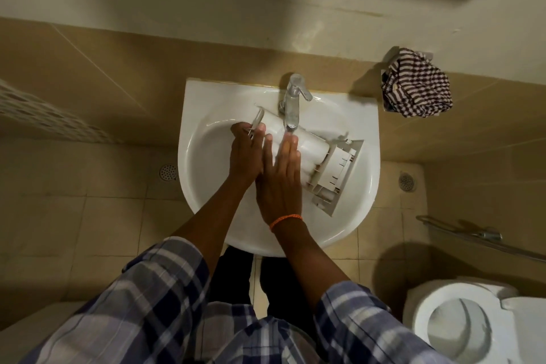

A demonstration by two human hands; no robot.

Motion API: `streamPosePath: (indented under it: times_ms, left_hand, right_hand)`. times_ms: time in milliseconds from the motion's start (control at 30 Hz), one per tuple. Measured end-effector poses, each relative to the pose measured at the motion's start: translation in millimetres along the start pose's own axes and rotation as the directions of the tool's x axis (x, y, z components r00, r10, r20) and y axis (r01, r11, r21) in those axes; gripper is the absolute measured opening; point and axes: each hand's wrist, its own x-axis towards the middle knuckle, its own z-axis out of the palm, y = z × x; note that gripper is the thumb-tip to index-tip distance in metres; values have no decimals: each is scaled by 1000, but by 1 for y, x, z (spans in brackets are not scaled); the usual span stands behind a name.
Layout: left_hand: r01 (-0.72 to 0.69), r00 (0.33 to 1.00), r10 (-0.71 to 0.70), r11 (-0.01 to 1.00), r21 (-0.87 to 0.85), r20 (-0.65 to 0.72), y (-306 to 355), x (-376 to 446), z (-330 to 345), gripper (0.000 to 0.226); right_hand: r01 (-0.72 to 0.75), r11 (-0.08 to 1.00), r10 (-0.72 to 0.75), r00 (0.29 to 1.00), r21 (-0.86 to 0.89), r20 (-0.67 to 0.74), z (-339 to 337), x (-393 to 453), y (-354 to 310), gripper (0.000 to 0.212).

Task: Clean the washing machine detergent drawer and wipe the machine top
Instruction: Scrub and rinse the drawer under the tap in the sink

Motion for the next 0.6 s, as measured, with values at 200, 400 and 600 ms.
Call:
streamPosePath:
  times_ms: [200, 400, 600]
  left_hand:
    - [-79, 996, 80, 997, -26, 29, -11, 10, -7, 31]
    - [-44, 993, 55, 993, -109, 100, -6, 11, 0, 34]
    - [45, 968, -5, 987, -154, 251, 4, 17, -12, 25]
  right_hand:
    - [8, 997, -9, 1000, -70, -17, 3, -8, 20, 78]
    - [-345, 938, 345, 932, 14, -115, 8, -12, 4, 71]
    - [-242, 969, 245, 967, 50, -67, 19, 11, -24, 69]
